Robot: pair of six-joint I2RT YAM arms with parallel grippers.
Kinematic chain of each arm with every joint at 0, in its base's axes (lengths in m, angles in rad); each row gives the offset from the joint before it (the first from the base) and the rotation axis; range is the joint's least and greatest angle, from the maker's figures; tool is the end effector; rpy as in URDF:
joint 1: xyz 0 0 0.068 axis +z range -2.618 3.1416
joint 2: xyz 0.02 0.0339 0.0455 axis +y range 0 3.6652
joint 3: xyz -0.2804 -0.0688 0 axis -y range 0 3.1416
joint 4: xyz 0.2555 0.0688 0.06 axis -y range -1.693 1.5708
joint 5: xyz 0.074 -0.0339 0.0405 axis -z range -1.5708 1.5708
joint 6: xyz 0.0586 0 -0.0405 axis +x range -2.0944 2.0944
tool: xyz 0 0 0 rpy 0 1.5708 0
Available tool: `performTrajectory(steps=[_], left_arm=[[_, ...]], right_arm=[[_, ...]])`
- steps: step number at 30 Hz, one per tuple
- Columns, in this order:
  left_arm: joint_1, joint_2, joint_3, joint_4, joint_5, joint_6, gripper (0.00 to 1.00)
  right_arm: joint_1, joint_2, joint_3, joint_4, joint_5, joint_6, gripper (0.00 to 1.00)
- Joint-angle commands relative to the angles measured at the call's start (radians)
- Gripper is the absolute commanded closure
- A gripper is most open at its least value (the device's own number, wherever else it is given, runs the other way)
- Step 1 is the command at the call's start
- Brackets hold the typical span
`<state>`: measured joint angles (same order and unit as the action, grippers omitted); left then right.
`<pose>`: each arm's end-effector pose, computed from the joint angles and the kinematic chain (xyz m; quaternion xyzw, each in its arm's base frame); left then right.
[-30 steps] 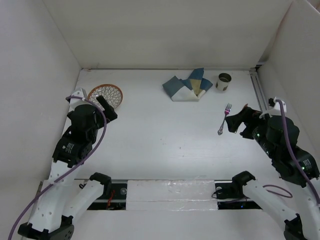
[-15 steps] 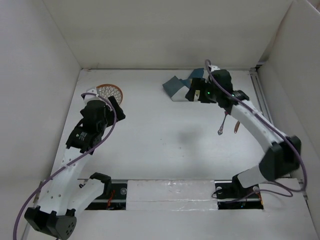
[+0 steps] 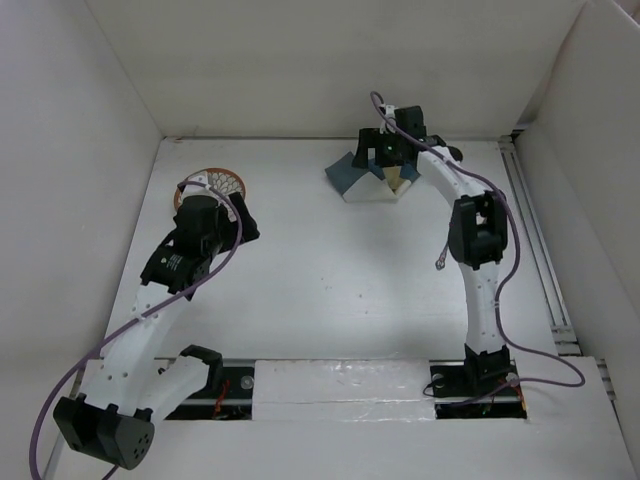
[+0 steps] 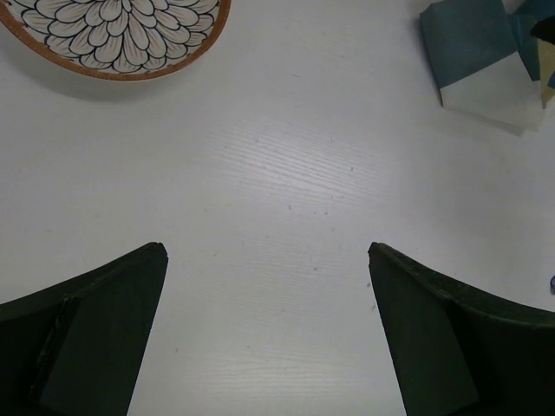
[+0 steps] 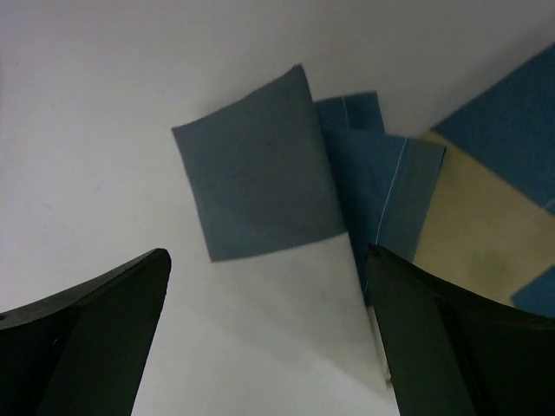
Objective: Set the dinner table for one person
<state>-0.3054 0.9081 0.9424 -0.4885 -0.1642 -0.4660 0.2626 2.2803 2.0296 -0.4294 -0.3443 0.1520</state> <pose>0.2120 -0.0568 0.3454 -0.1111 0.8391 -0.1342 0.5153 0.5410 0.1659 0.2397 -0.1228 0.8837 0.2386 0.3835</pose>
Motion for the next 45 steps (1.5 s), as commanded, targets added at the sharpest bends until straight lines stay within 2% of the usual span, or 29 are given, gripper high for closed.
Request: performTrajectory(steps=[1, 5, 12, 14, 17, 18, 19, 20, 23, 29, 33, 37, 41, 42, 43, 45], left_arm=[[0.006, -0.005, 0.001, 0.039, 0.029, 0.026, 0.00], [0.006, -0.005, -0.008, 0.048, 0.048, 0.035, 0.00], [0.006, 0.017, -0.008, 0.048, 0.066, 0.035, 0.00], [0.006, 0.017, -0.008, 0.048, 0.066, 0.035, 0.00], [0.006, 0.008, -0.008, 0.048, 0.066, 0.035, 0.00], [0.006, 0.008, -0.008, 0.048, 0.066, 0.035, 0.00], [0.006, 0.008, -0.008, 0.048, 0.075, 0.035, 0.00], [0.006, 0.008, -0.008, 0.048, 0.075, 0.035, 0.00], [0.006, 0.008, -0.008, 0.048, 0.075, 0.035, 0.00], [0.006, -0.001, -0.008, 0.048, 0.075, 0.035, 0.00], [0.006, -0.002, -0.008, 0.048, 0.075, 0.035, 0.00], [0.006, -0.002, -0.008, 0.048, 0.075, 0.035, 0.00], [0.006, -0.011, -0.008, 0.048, 0.075, 0.035, 0.00], [0.006, -0.011, -0.008, 0.048, 0.075, 0.035, 0.00], [0.006, -0.011, -0.008, 0.048, 0.075, 0.035, 0.00], [0.006, -0.011, -0.008, 0.048, 0.075, 0.035, 0.00]], right_arm=[[-0.003, 0.080, 0.156, -0.061, -0.033, -0.051, 0.00], [-0.013, 0.209, 0.312, -0.143, -0.082, -0.098, 0.00], [-0.013, 0.241, 0.326, -0.152, -0.153, -0.118, 0.03], [-0.013, 0.257, 0.345, -0.167, -0.183, -0.118, 0.11], [-0.022, 0.268, 0.328, -0.158, -0.228, -0.127, 0.34], [-0.022, 0.252, 0.314, -0.149, -0.261, -0.127, 0.52], [-0.022, 0.234, 0.285, -0.138, -0.275, -0.127, 0.58], [-0.022, 0.222, 0.268, -0.111, -0.289, -0.118, 0.64], [-0.022, 0.153, 0.172, -0.054, -0.349, -0.109, 0.69], [0.038, -0.036, -0.073, 0.119, -0.374, -0.109, 0.73], [0.099, -0.216, -0.346, 0.262, -0.360, -0.118, 0.73], [0.173, -0.336, -0.547, 0.386, -0.308, -0.108, 0.73], [0.263, -0.421, -0.727, 0.446, -0.294, -0.108, 0.63], [0.285, -0.436, -0.764, 0.461, -0.282, -0.098, 0.58], [0.332, -0.453, -0.801, 0.477, -0.282, -0.098, 0.44], [0.383, -0.498, -0.906, 0.521, -0.282, -0.086, 0.33]])
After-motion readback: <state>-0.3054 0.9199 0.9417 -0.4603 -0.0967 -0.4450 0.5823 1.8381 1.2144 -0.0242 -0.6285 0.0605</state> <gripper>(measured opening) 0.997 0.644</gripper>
